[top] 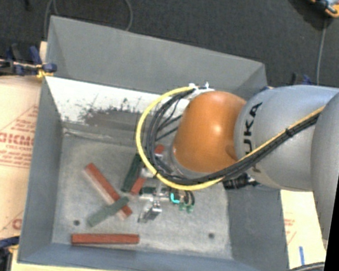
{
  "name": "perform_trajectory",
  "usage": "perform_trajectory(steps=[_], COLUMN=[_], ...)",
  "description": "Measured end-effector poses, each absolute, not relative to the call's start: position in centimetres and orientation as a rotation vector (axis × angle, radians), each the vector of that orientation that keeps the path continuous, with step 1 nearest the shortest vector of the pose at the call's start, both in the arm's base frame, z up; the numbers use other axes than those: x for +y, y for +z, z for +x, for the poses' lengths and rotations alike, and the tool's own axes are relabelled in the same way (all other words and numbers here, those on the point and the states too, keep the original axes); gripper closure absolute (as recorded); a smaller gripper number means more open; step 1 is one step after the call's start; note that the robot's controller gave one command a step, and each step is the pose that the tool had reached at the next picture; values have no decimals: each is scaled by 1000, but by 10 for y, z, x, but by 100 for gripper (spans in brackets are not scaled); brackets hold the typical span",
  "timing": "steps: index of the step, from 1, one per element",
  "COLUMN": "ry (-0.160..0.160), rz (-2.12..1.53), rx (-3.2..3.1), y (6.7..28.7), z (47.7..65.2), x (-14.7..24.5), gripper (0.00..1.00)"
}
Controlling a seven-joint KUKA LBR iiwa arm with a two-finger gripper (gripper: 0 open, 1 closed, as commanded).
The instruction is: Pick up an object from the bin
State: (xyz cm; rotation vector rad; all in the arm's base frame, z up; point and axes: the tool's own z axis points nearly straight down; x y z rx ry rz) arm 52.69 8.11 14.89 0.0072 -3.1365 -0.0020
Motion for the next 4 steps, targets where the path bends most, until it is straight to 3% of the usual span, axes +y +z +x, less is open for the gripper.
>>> perform_trajectory(steps=[1,2,4], ry=[-4,0,-4], rz=[4,26,27], rx=[-3144,-3146,-3154], y=[153,88,94], z=[529,563,560], x=[81,95,95], gripper=[0,100,100])
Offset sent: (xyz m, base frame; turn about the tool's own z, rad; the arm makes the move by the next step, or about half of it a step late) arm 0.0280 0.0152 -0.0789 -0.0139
